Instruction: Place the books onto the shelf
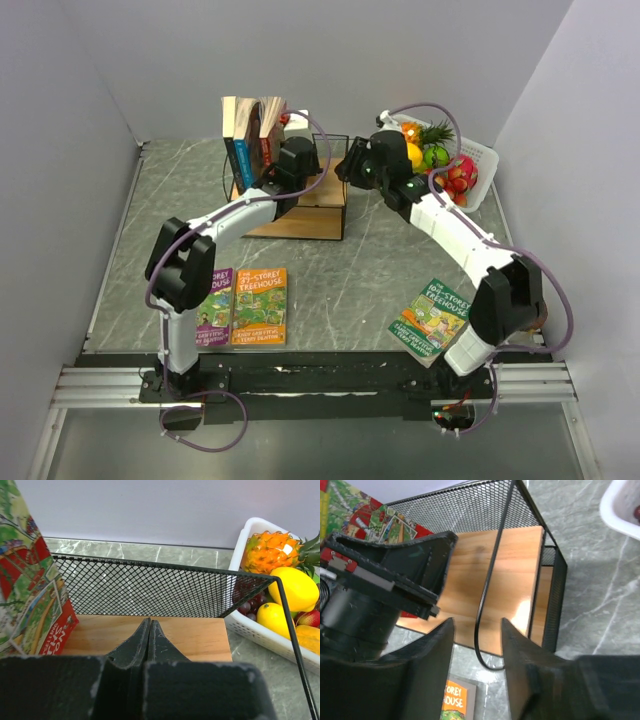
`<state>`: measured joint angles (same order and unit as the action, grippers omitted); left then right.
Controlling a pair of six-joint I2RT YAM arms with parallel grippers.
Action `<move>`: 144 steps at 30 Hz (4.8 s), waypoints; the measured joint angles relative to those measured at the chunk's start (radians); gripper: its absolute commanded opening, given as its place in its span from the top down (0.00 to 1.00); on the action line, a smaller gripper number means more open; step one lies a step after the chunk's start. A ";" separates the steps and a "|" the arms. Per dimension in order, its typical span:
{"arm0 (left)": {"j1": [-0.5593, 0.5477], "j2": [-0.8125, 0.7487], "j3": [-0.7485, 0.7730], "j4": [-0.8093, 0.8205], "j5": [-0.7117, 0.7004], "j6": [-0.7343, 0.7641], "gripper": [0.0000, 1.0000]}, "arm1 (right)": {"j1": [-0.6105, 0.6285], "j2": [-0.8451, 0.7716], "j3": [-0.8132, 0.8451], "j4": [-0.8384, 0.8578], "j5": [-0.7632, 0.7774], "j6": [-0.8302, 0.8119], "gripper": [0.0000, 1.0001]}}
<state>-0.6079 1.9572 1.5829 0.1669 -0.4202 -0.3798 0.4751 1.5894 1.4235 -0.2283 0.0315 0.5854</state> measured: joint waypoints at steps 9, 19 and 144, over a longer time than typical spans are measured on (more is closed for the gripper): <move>0.028 0.051 0.052 -0.055 -0.018 -0.051 0.99 | 0.000 0.110 0.041 -0.021 -0.045 0.002 0.73; 0.043 0.120 0.143 -0.175 -0.155 -0.120 0.99 | 0.001 0.110 0.042 -0.026 -0.056 0.001 0.75; 0.037 -0.108 0.207 -0.232 -0.509 0.098 0.78 | -0.002 -0.019 0.008 -0.061 -0.055 0.019 0.32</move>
<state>-0.5709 1.8488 1.7897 -0.0647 -0.9295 -0.2821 0.4736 1.5703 1.4311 -0.2897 -0.0235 0.6048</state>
